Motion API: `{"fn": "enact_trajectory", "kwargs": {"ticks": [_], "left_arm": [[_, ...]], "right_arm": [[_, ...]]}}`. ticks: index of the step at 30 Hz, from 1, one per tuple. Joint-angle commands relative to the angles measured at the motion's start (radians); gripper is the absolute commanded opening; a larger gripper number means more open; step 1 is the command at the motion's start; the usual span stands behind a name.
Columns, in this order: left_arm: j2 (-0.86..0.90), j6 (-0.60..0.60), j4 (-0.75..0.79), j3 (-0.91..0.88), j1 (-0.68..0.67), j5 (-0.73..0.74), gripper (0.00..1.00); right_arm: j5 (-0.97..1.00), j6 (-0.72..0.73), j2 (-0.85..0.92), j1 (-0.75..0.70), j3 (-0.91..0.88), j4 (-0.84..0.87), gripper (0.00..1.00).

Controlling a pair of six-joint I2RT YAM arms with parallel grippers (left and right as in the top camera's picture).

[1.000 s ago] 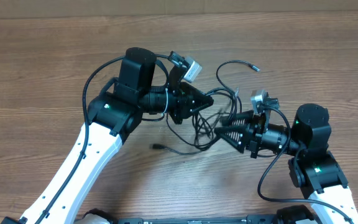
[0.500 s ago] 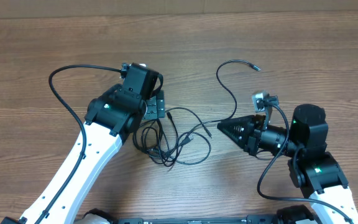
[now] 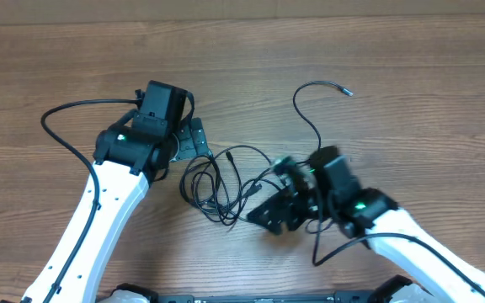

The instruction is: Untangle cables

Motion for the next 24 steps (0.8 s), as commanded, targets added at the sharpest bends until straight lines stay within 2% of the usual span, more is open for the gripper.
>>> {"fn": "enact_trajectory", "kwargs": {"ticks": [1, 7, 13, 17, 18, 20, 24], "left_arm": [[-0.031, 0.037, -0.003, 0.011, 0.063, 0.055, 1.00], [-0.031, 0.037, -0.006, 0.011, 0.095, 0.058, 1.00], [-0.031, 0.037, -0.006, 0.011, 0.095, 0.059, 1.00], [-0.031, 0.037, -0.006, 0.011, 0.095, 0.059, 1.00], [-0.031, 0.037, -0.006, 0.011, 0.095, 0.059, 1.00], [-0.031, 0.037, -0.006, 0.011, 0.095, 0.059, 1.00], [-0.031, 0.037, -0.006, 0.011, 0.095, 0.059, 1.00]], "right_arm": [[0.108, -0.037, 0.064, 0.088, 0.011, 0.016, 0.82], [0.140, -0.146, 0.098, 0.141, 0.011, 0.045, 0.80], [0.264, -0.144, 0.098, 0.183, 0.011, 0.171, 0.80], [0.316, -0.104, 0.120, 0.244, 0.011, 0.265, 0.79], [0.347, -0.073, 0.143, 0.264, 0.011, 0.288, 0.74], [0.380, -0.031, 0.192, 0.288, 0.011, 0.319, 0.72], [0.378, 0.007, 0.282, 0.296, 0.014, 0.365, 0.75]]}}
